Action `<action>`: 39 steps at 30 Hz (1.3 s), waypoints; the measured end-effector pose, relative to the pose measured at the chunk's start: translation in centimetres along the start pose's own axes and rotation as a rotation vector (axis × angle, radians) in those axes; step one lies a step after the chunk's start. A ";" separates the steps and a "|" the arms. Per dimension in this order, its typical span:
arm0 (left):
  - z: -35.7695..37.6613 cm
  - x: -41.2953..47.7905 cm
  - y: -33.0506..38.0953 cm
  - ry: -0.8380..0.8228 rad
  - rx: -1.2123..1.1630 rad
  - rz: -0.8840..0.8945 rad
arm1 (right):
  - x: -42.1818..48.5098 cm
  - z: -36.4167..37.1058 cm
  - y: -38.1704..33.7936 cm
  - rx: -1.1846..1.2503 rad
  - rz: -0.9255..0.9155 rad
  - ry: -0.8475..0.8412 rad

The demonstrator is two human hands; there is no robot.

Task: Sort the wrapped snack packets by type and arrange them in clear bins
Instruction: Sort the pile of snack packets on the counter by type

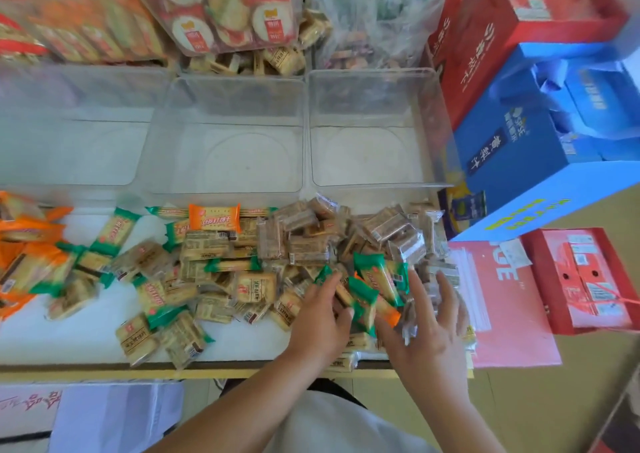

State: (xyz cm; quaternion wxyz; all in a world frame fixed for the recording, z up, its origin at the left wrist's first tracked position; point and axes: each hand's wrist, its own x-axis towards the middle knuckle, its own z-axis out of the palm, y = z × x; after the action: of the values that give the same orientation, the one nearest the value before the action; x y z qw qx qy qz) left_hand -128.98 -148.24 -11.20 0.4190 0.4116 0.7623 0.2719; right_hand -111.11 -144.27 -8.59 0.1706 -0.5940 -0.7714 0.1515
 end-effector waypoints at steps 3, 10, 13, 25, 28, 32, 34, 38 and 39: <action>0.6 -0.3 -0.6 0.028 0.187 0.179 | -2.4 0.8 1.6 -0.040 0.110 -0.062; 2.3 -1.1 -0.7 -0.008 0.298 0.359 | -3.1 2.6 1.2 0.176 0.223 -0.163; 2.7 0.1 -0.2 -0.009 0.323 0.333 | -2.6 3.2 1.0 0.104 0.254 -0.133; -1.3 -1.8 -2.7 0.143 0.212 0.327 | -3.1 0.6 2.6 0.071 0.015 0.084; -1.7 -3.8 -5.0 0.139 0.195 0.194 | -3.8 -0.2 1.6 0.142 0.008 0.058; -1.6 -4.5 -6.2 -0.008 0.022 -0.022 | -3.3 0.0 -2.1 0.312 -0.044 -0.185; -2.6 -4.6 -6.5 -0.059 -0.034 -0.086 | -2.3 1.0 -4.3 0.336 -0.080 -0.335; -6.2 -5.4 -8.3 -0.030 -0.070 -0.156 | 0.1 3.2 -8.9 0.392 -0.043 -0.484; -7.1 -5.6 -8.9 0.006 -0.083 -0.169 | 0.6 3.6 -10.2 0.408 -0.033 -0.516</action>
State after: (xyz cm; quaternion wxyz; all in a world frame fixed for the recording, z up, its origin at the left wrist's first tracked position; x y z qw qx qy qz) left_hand -136.92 -158.10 -12.04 0.4548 0.3271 0.7837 0.2683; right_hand -121.66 -146.30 -7.37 0.0874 -0.4772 -0.7524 0.4456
